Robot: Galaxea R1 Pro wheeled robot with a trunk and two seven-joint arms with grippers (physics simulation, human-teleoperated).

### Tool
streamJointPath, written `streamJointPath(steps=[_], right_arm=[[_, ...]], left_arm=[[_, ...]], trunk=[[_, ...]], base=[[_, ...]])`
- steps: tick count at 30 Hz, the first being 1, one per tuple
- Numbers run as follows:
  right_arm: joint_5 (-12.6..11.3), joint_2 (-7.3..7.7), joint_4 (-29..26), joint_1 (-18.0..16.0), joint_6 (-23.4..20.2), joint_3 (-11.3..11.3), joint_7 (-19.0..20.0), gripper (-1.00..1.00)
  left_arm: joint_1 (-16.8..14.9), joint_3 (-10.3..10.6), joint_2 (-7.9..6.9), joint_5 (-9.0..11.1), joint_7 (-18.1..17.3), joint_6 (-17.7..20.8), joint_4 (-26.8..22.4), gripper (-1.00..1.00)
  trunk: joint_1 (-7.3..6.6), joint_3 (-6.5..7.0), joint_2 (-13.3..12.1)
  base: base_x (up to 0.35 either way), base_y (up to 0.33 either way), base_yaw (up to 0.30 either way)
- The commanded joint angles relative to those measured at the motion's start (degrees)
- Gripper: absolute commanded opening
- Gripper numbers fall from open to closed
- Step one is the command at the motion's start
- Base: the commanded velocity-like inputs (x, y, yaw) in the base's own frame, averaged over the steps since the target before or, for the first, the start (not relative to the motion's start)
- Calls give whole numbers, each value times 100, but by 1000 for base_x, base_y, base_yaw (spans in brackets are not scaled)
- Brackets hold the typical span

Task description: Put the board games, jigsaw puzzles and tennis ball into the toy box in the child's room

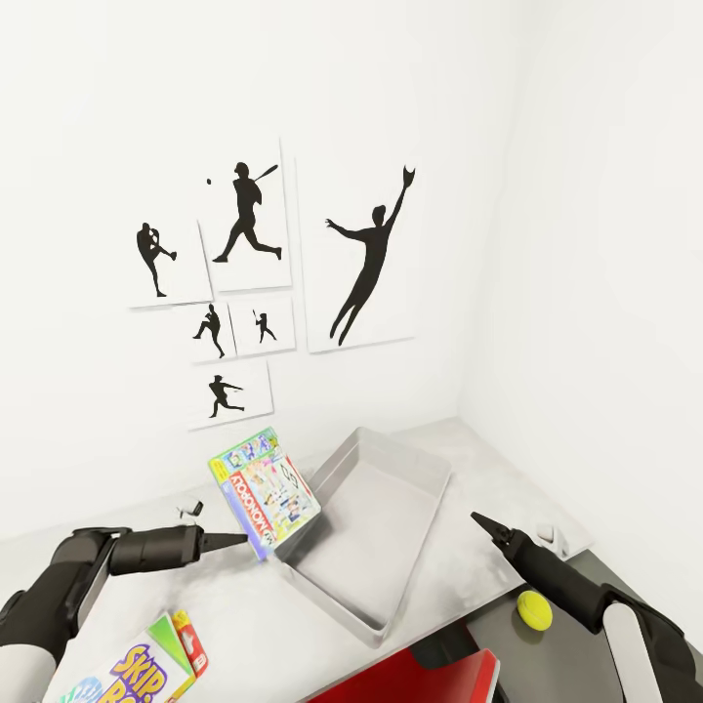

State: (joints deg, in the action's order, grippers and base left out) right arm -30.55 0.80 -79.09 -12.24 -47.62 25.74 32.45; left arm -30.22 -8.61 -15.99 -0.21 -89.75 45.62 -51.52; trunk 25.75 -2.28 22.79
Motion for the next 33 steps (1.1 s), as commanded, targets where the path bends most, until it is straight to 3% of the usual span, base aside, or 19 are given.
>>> streamJointPath(steps=[1,8,21,26,29,33], right_arm=[[-3,-1,-2,-7,-37,10,16,100],[-3,-1,-2,-7,-37,10,18,100],[-3,-1,7,-7,-37,10,0,100],[-9,-1,7,-7,-37,10,8,100],[-12,0,7,-7,-37,10,16,100],[-19,6,7,-7,-43,13,29,100]], left_arm=[[-3,1,31,-5,-25,131,-74,-100],[-6,0,124,-5,-25,426,-320,-100],[-8,9,553,-19,-25,1074,-626,-100],[-5,9,931,-51,-25,1202,-640,-100],[-7,13,1043,-59,-25,1263,-650,-100],[-6,21,1314,-83,-25,1334,-668,-100]], trunk=[[4,-14,13],[4,-14,13],[4,-14,13],[4,-14,13],[4,-14,13],[4,-14,13]], base=[[0,0,0],[0,0,0],[0,0,0],[0,0,0],[0,0,0],[0,0,0]])
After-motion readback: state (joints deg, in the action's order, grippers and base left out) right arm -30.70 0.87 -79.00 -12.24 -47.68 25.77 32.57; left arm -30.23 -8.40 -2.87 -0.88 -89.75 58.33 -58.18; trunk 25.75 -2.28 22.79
